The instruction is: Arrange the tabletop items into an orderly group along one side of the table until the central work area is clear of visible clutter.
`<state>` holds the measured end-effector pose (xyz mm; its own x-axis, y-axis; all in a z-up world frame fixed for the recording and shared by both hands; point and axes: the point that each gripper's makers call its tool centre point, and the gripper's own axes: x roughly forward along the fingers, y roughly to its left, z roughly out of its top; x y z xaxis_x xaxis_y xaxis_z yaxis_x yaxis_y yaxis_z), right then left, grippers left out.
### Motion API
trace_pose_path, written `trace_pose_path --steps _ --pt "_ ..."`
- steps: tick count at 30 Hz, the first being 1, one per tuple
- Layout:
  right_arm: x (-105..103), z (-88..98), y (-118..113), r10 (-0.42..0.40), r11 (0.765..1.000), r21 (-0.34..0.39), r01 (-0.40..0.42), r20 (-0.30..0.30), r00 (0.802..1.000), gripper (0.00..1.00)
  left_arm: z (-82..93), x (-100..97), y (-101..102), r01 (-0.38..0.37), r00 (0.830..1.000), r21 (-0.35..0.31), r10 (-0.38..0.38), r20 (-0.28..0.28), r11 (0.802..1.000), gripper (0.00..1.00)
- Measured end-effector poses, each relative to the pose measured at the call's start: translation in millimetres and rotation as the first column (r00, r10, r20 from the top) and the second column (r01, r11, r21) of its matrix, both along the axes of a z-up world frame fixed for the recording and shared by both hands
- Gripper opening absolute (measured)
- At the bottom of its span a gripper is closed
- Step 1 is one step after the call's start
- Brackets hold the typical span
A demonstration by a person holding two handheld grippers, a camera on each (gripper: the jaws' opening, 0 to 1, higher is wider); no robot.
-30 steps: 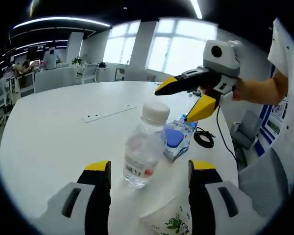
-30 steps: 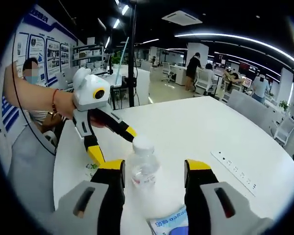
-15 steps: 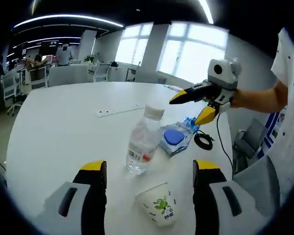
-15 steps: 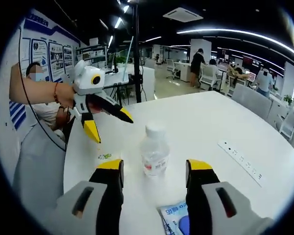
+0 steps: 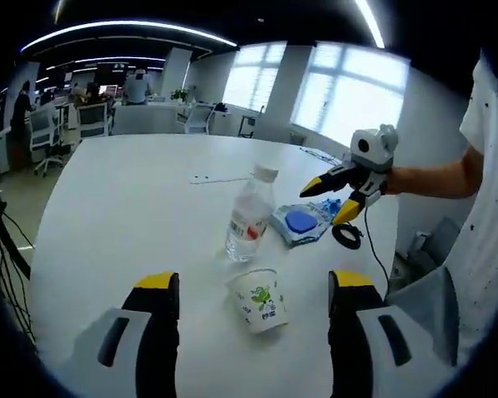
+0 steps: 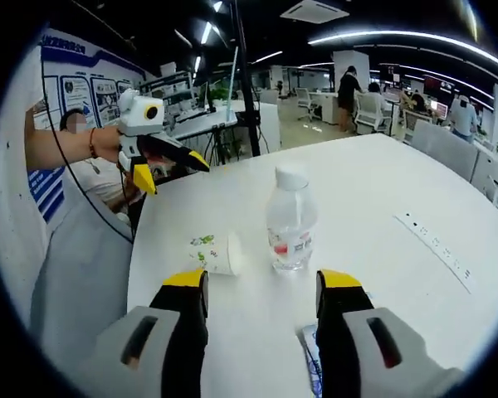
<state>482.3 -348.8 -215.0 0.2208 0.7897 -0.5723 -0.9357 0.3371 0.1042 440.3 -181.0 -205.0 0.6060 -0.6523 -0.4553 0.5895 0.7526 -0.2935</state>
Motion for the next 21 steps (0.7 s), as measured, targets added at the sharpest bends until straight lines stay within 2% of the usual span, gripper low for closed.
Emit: trace_pose_path --steps 4,12,21 --pt "-5 -7.3 0 0.015 1.000 0.001 -0.015 -0.027 1.000 0.50 0.9 -11.3 8 -0.024 1.000 -0.004 0.024 -0.012 1.000 0.75" --pt "-14 -27.2 10 0.066 0.998 0.012 -0.065 -0.086 0.994 0.48 -0.2 -21.7 15 -0.053 0.998 -0.001 0.053 -0.027 0.999 0.74" --pt "-20 -45.0 35 0.139 0.990 0.020 -0.138 -0.116 0.983 0.39 -7.4 -27.6 17 -0.063 0.997 0.002 0.064 -0.049 0.998 0.74"
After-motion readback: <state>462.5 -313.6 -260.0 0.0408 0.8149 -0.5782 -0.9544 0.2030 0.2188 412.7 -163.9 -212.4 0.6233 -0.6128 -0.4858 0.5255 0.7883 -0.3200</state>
